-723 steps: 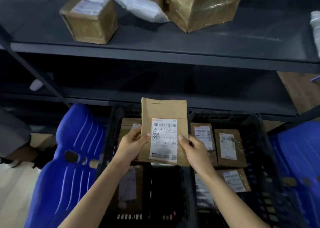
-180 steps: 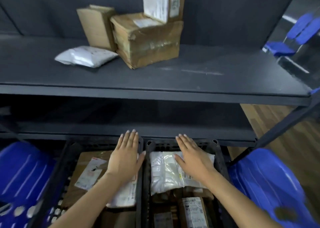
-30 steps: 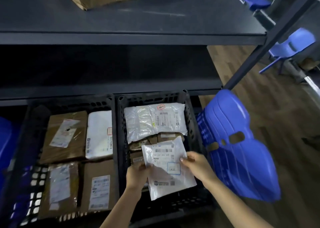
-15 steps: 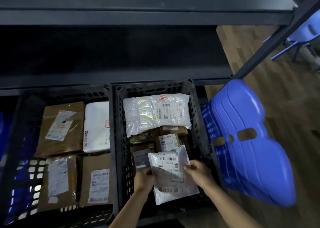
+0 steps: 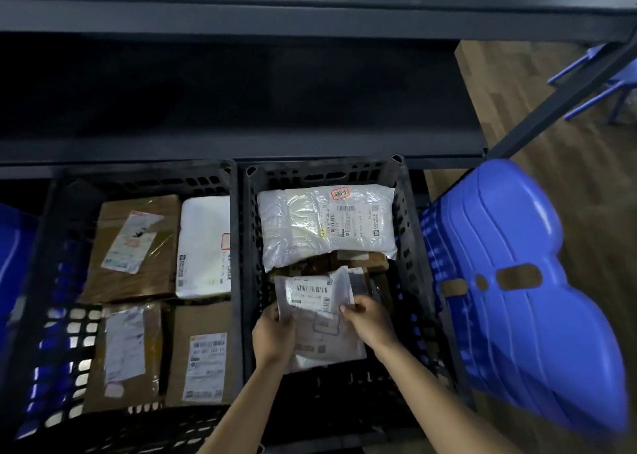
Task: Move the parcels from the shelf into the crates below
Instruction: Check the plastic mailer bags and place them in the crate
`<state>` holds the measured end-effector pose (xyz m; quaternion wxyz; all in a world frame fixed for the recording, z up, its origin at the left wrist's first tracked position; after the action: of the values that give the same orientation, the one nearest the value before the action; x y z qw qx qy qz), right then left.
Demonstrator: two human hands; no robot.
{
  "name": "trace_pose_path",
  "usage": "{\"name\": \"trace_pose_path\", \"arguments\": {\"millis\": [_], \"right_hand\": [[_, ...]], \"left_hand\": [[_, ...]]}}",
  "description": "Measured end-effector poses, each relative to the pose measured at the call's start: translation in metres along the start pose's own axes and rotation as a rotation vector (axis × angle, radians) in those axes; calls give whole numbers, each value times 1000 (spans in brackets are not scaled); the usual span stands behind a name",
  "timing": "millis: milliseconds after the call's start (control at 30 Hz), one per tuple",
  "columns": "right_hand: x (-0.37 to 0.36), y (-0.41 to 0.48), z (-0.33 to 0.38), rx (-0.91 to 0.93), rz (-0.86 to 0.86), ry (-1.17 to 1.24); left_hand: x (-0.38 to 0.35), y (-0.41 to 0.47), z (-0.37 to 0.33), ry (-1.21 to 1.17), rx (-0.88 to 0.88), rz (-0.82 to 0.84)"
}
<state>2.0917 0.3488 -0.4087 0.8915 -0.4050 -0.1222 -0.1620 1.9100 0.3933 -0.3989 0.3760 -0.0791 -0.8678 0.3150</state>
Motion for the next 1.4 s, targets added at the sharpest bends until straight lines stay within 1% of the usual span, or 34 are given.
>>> {"name": "trace_pose_path", "arguments": {"millis": [133,300,433,567,633,800,933,1033,1167,1300,1400], "right_hand": [[-10,19,17,35,-29,-97],[-27,29,23,54,-25,-237],[-37,33,22,66,-37,-302],[-41,37,20,92,-66,-333],[-43,39,19,89,-61,-321],[-46,42,17,141,-125,-370],[-49,44,18,186,-148,-439],[-47,43,20,199,-136,-441],[-39,34,20,232,-120,-485],[-25,19,31,336,-136,-690],[-12,9,47,379,-99,-739]], "left_hand": [[-3,10,-16,41,-44,-28],[-9,18,-14,60,-12,-32],[-15,23,-7,165,-8,37],[-21,25,-2,201,21,126],[-22,27,-2,178,28,154],[-23,27,-4,70,60,116],[-28,29,-4,37,68,173],[-29,27,-4,79,86,209],[-22,19,-8,172,33,97],[-6,6,-22,238,-10,68],[12,-2,-38,308,-151,60]]}}
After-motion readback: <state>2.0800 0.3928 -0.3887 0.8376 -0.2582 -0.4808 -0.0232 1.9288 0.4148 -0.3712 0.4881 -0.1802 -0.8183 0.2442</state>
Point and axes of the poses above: each hand's wrist, its own y-axis towards the middle knuckle, its own x-axis out of the back of the hand, z = x × y, the point moved 3 cm from there along y, towards the middle knuckle, and after that the axes turned 8 degrees about y, right-handed, at the moved point
